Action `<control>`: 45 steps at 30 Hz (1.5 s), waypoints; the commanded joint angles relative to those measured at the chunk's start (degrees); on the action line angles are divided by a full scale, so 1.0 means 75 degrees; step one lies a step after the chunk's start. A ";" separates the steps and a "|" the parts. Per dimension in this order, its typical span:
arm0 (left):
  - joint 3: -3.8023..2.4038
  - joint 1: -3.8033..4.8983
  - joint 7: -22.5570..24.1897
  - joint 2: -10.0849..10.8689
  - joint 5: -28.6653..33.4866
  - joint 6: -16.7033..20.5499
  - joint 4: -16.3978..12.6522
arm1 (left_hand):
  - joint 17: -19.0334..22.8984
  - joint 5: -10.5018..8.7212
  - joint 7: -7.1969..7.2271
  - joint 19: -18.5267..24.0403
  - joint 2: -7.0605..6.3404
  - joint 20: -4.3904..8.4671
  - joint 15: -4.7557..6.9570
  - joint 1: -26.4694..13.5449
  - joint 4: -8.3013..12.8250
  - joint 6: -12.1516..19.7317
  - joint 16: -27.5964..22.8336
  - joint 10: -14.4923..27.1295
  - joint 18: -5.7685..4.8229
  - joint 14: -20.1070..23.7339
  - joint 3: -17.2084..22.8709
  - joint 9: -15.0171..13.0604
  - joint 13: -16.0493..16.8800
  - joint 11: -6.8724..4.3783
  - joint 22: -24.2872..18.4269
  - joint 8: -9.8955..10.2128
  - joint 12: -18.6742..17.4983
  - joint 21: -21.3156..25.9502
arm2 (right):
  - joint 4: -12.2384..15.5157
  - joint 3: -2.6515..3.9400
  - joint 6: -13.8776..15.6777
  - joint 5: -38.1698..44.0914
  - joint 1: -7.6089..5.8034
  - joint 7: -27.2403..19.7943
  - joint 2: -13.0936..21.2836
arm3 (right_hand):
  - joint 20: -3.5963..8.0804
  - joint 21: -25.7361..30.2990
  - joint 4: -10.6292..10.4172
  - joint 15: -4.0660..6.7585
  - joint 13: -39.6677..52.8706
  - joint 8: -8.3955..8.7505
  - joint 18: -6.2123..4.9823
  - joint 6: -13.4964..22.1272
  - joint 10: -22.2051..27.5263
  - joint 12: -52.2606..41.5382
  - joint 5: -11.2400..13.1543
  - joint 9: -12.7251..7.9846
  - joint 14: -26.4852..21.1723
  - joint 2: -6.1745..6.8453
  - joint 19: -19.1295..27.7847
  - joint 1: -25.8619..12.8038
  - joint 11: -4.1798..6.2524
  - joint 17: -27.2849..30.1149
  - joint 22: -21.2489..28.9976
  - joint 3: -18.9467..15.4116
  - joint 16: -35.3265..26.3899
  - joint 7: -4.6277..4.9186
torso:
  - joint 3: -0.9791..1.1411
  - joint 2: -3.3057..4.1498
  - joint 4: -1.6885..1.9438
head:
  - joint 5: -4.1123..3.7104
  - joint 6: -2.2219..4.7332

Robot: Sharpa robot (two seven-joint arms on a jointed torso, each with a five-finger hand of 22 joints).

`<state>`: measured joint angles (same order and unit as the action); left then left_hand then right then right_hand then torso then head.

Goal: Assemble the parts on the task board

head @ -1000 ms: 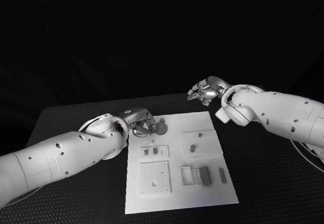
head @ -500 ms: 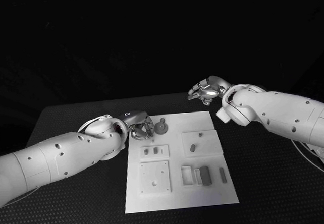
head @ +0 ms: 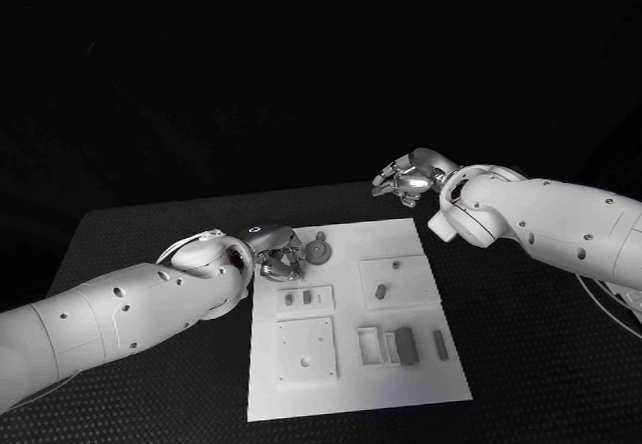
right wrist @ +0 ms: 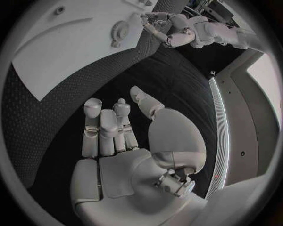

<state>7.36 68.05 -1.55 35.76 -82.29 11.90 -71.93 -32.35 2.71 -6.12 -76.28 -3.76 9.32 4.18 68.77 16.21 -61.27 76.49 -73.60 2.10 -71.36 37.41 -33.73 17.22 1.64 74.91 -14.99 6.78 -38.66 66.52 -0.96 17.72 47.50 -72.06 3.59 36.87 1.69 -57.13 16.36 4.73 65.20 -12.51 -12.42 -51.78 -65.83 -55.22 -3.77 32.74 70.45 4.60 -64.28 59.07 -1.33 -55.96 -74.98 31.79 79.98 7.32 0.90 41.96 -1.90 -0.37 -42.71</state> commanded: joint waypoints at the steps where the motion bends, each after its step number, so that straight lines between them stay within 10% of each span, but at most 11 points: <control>1: 0.0001 -0.0008 -0.0011 -0.0016 -0.0115 -0.0311 -0.0011 | 0.0012 0.0055 0.0007 0.0008 0.0077 0.0032 0.0012 0.0021 0.0010 -0.0048 -0.0027 -0.0112 0.0955 -0.0033 0.0029 -0.0012 0.0001 0.0074 0.0142 -0.0019 0.0050 -0.0028 | 0.0009 0.0004 -0.0088 0.0001 0.0002 -0.0076 0.0002 | 0.0050 0.0010 -0.0001 0.0006 -0.0009 0.0027 -0.0344 0.0015 0.0030 -0.0050 -0.0018 0.0013 -0.0059 -0.0067 0.0004 -0.0028 -0.0003 -0.0012 -0.0099 -0.0038 -0.0017 0.0073 | -0.0001 -0.0004 0.0006 | -0.0006 -0.0003; 45: 0.0066 -0.0032 -0.0173 -0.0326 -0.0296 -0.0748 0.0368 | 0.0015 0.0055 0.0004 0.0038 0.0119 0.0040 0.0008 0.0001 0.0026 -0.0031 -0.0044 -0.0114 0.0934 -0.0014 0.0022 -0.0010 0.0014 0.0078 0.0146 -0.0018 0.0009 -0.0017 | 0.0011 0.0004 -0.0088 -0.0002 0.0002 -0.0080 0.0002 | 0.0051 0.0009 -0.0001 0.0007 -0.0016 0.0029 -0.0344 0.0017 0.0031 -0.0058 -0.0017 0.0015 -0.0058 -0.0072 0.0002 -0.0036 -0.0002 -0.0012 -0.0099 -0.0035 -0.0017 0.0073 | -0.0002 -0.0002 0.0000 | -0.0028 -0.0018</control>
<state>7.66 68.02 -2.27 33.62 -83.78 8.57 -69.32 -32.32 2.82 -6.14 -76.24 -3.37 9.33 4.17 68.77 16.30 -61.09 76.48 -73.50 2.05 -71.35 37.31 -33.91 17.24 1.75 74.94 -14.93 6.82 -38.66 66.53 -0.96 17.71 47.47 -72.06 3.57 36.91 1.58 -57.13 16.36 4.73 65.15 -12.51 -12.42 -51.78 -65.83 -55.44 -3.77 32.76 70.45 4.36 -64.17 58.83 -1.33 -55.96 -74.97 31.79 79.98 7.32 0.91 41.96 -1.89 -0.61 -42.85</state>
